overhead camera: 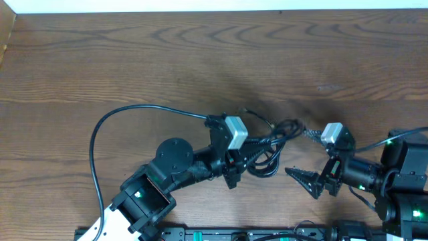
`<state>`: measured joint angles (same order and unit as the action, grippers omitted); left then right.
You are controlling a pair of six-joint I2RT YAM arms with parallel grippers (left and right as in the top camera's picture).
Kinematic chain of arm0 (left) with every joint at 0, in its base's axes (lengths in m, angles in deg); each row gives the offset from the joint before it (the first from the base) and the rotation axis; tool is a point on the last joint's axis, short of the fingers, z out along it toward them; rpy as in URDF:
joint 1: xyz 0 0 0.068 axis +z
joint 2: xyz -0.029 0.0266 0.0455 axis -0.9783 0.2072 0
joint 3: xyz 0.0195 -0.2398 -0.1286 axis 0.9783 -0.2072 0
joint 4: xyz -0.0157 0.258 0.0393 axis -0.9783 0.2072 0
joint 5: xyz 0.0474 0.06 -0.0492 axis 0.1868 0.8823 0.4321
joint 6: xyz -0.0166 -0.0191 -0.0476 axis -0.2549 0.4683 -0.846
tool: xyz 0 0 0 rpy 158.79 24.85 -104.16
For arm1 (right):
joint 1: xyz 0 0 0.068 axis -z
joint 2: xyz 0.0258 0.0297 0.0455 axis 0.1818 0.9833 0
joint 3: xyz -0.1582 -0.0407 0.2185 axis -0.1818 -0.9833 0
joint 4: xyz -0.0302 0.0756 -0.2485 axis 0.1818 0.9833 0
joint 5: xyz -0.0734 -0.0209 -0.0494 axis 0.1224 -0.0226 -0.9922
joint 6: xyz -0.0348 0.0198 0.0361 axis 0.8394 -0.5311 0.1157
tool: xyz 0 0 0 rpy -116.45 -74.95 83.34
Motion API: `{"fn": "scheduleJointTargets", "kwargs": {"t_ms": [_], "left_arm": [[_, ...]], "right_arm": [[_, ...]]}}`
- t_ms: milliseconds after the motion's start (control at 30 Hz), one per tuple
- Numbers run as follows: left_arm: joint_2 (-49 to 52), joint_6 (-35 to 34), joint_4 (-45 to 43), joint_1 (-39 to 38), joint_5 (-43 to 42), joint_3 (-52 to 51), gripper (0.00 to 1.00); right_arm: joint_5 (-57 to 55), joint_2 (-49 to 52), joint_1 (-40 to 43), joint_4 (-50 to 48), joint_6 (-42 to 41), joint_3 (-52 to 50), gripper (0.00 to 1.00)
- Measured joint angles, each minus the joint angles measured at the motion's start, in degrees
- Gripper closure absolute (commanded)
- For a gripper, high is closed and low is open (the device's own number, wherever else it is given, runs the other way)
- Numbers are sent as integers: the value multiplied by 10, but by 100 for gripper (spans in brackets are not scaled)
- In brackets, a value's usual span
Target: Untangle cables
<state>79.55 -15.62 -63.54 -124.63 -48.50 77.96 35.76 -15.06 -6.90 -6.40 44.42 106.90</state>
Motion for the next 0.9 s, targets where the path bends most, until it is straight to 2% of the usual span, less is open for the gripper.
{"fn": "scheduleJointTargets", "kwargs": {"t_ms": [267, 567, 733, 900], "left_arm": [[0, 114, 26, 0, -13, 0, 93], [0, 168, 41, 0, -16, 0, 93], [0, 185, 37, 0, -33, 0, 92], [0, 198, 29, 0, -47, 0, 93]], "right_arm": [[28, -9, 0, -102, -1, 0, 1], [35, -9, 0, -195, -34, 0, 1], [39, -9, 0, -196, -37, 0, 1], [85, -9, 0, -150, -8, 0, 1]]}}
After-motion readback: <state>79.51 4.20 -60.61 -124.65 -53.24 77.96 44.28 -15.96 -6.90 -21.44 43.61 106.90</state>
